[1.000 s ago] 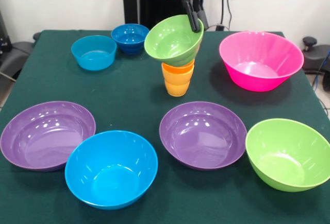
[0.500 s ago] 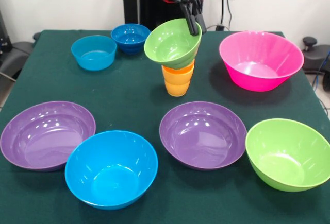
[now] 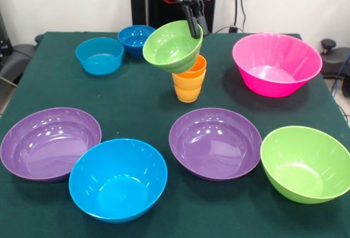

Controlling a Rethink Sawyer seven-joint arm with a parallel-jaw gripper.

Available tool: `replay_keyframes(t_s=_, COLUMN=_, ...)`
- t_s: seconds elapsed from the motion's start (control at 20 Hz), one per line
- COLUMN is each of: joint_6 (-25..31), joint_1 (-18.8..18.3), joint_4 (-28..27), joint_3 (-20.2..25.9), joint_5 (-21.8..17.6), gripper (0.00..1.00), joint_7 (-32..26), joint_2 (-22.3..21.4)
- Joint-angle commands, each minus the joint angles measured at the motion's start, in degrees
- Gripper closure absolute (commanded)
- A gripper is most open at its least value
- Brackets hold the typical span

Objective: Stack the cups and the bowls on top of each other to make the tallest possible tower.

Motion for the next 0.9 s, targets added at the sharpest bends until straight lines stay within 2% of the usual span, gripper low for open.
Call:
replay_keyframes(t_s=0.05, joint_6=0.1, joint_1=1.5, joint_4=-0.4, joint_3=-2.2, joint_5=-4.4, gripper=1.00, joint_7=6.1, joint_2=0.1)
replay_keyframes(t_s=0.65, joint_6=-2.0, joint_1=3.5, joint_4=1.3, joint_3=-5.2, joint_5=-4.2, gripper=1.00, joint_7=6.7, joint_2=-0.9)
replay_keyframes(t_s=0.9, joint_6=0.0, joint_1=4.0, joint_4=2.7, joint_3=-4.2, joint_5=-3.3, gripper=1.00, joint_7=7.6, joint_2=-4.5)
